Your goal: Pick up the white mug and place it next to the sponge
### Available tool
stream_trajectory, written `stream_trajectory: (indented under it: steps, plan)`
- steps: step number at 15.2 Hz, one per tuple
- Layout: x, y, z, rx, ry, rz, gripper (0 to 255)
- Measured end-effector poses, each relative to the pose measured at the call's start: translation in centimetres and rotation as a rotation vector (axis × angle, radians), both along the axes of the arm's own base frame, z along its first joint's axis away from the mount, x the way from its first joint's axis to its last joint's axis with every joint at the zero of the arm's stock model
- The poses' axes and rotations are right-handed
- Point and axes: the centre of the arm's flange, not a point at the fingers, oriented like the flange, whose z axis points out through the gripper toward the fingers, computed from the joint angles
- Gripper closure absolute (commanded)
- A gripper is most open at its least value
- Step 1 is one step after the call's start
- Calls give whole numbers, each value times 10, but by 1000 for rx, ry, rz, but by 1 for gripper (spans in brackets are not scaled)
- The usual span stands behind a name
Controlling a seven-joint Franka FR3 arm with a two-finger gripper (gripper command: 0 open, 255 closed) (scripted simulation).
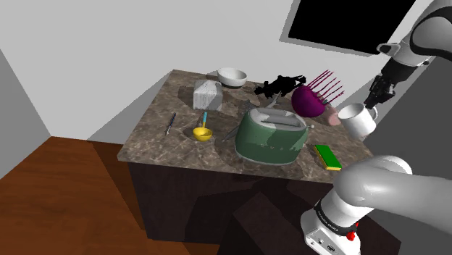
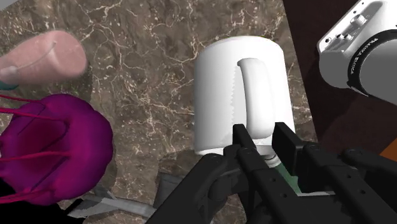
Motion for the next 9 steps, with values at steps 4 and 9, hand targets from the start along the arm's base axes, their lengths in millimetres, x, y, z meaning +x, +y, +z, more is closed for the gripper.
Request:
stream_trajectory:
  steps: [4,9]
  plan:
    - [-49,-16,-1,-1,-1,0,255]
    - [-116,-43,2,0,-1,0,255]
